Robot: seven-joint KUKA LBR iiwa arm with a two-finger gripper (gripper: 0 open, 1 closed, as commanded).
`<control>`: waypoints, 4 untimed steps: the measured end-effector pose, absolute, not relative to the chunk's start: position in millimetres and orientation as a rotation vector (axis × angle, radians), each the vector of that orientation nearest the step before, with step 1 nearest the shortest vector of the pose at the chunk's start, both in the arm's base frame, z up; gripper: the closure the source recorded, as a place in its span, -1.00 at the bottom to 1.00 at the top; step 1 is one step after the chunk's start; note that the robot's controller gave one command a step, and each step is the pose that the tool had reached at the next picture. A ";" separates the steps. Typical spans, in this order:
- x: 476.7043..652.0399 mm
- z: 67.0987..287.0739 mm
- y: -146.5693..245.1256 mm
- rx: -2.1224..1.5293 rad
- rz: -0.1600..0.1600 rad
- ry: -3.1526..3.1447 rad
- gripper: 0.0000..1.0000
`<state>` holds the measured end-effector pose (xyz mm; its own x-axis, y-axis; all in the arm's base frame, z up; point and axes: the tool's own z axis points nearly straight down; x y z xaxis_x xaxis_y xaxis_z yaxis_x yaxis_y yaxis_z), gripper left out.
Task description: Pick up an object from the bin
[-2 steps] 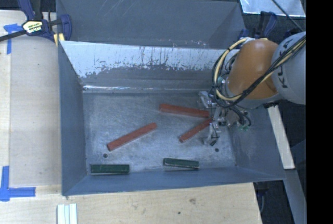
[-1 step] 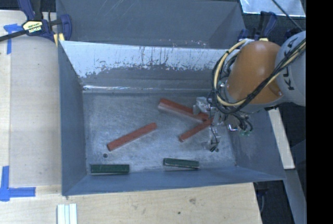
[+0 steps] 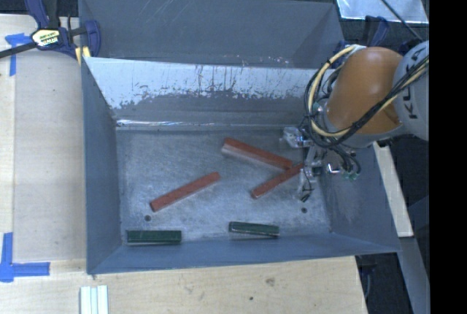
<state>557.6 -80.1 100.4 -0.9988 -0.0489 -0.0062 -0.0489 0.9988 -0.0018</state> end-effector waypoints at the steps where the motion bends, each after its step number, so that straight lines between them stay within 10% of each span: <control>1: 547.9 69.4 -65.3 0.116 0.000 3.140 -1.00; 2: 548.5 69.6 -65.6 0.113 -0.001 3.138 -1.00; 3: 549.1 70.2 -65.7 0.112 -0.001 3.137 1.00; 4: 551.9 174.5 -66.5 0.108 -0.002 3.128 1.00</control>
Offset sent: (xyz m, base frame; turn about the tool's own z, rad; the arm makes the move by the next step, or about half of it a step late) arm -0.0097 0.0151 -0.0304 0.1234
